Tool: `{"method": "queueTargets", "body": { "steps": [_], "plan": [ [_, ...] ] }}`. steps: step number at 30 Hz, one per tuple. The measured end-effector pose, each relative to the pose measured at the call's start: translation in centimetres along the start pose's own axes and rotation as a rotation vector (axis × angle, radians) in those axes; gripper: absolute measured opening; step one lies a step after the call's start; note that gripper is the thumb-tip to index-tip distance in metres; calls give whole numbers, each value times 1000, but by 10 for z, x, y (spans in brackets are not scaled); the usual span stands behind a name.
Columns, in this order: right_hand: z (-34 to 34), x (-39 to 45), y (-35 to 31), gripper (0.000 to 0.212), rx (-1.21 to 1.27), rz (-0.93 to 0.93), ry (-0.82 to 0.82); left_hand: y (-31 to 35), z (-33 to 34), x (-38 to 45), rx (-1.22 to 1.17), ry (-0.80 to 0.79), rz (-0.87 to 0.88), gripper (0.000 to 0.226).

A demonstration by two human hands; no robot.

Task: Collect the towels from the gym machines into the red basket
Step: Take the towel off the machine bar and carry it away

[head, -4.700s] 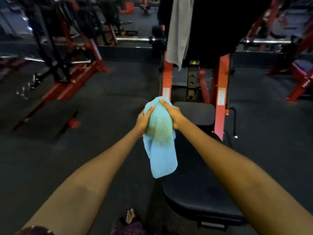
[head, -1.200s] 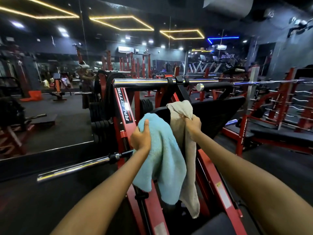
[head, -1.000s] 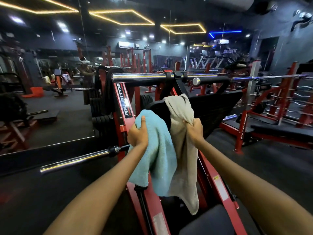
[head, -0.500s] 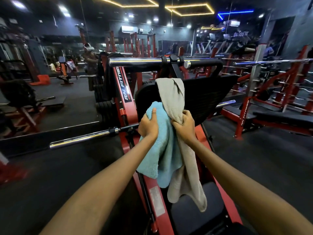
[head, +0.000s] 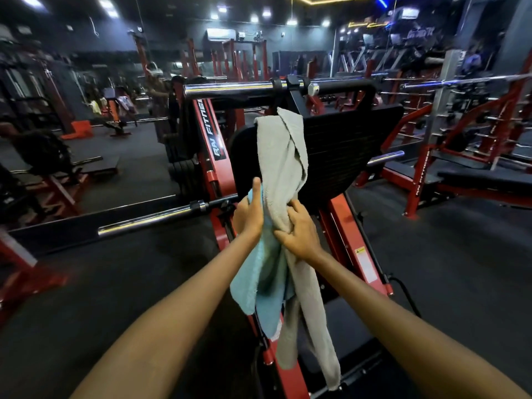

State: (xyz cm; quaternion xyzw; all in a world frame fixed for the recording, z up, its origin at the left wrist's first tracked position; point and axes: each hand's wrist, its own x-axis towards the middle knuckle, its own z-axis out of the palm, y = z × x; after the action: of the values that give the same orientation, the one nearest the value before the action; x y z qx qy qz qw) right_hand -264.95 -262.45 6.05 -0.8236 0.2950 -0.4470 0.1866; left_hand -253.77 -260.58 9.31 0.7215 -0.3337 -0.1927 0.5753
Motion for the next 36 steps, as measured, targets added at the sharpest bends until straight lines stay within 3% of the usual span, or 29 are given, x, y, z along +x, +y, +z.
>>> {"method": "queueTargets", "body": {
  "steps": [3,6,9,10,14,16,18,23,29,31,33,36],
  "plan": [
    [-5,14,1,53,300,179,-132,-11,-14,10,-32,-35,-52,51],
    [-10,47,5,29,510,460,119,-19,-22,16,-107,-110,-69,37],
    [-13,92,1,18,314,524,357,-20,-32,22,-118,-133,-41,32],
    [-12,110,-4,23,277,549,349,-20,-38,26,-115,-129,-27,31],
    [3,165,-17,85,214,631,171,-24,-56,36,-77,-122,26,58],
    [14,183,-24,102,166,633,170,-27,-61,41,-56,-146,69,62],
    [22,195,-22,110,154,653,156,-29,-62,47,-8,-181,97,53],
    [38,197,-3,85,24,600,67,-31,-67,60,-44,-172,96,37],
    [21,162,2,54,-225,571,-51,-26,-65,78,-225,32,-9,15],
    [14,151,0,44,-285,615,-160,-21,-59,84,-262,67,-25,32],
    [5,137,-4,27,-272,729,-289,-15,-52,88,-294,94,-27,35],
    [-9,119,-4,39,-226,892,-384,-7,-46,93,-372,99,-7,22]
  ]
}}
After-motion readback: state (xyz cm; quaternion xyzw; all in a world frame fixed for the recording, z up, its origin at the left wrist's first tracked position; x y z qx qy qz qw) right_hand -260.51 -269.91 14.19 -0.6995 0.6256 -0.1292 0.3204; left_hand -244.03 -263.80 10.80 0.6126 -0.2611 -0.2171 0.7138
